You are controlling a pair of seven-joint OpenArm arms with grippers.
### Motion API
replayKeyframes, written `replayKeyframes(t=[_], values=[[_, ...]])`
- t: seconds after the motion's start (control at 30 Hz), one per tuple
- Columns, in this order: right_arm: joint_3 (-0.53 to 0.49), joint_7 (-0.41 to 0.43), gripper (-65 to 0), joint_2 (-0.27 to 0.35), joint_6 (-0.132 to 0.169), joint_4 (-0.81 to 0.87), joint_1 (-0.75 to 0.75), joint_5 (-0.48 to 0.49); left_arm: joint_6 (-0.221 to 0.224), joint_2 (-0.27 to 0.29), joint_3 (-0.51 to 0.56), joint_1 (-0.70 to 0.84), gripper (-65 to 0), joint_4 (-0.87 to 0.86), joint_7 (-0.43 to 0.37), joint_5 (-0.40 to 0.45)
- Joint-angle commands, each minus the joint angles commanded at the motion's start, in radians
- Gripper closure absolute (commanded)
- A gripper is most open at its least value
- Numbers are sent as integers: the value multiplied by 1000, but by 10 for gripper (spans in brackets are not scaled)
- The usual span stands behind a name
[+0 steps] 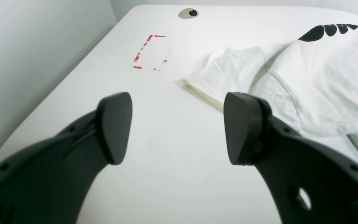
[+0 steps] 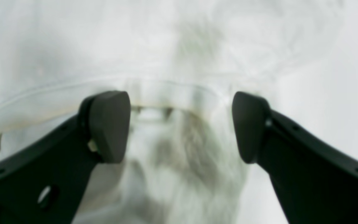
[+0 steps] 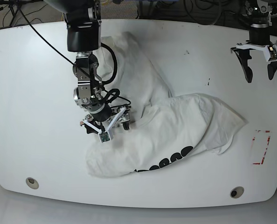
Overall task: Layout the t-shirt on the table in an organized manner, then fold the t-shirt properly
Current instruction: 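Lower the right gripper onto the bunched white t-shirt, then close the right gripper on the t-shirt fabric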
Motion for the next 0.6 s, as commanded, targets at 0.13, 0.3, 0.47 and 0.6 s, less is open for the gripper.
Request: replayKeyframes(t=[0.13, 0.3, 0.47, 0.6], values=[[0, 26, -488, 0, -2, -43, 23, -5, 0, 5, 2, 0, -433, 0, 0, 0], [38, 31, -488, 5, -3, -106, 51, 3, 0, 6, 5, 3, -433, 0, 0, 0], [117, 31, -488, 5, 0, -137, 74, 3, 0, 6, 5, 8, -433, 0, 0, 0], [146, 31, -488, 5, 0, -138, 75, 3, 0, 6, 5, 8, -433, 0, 0, 0]])
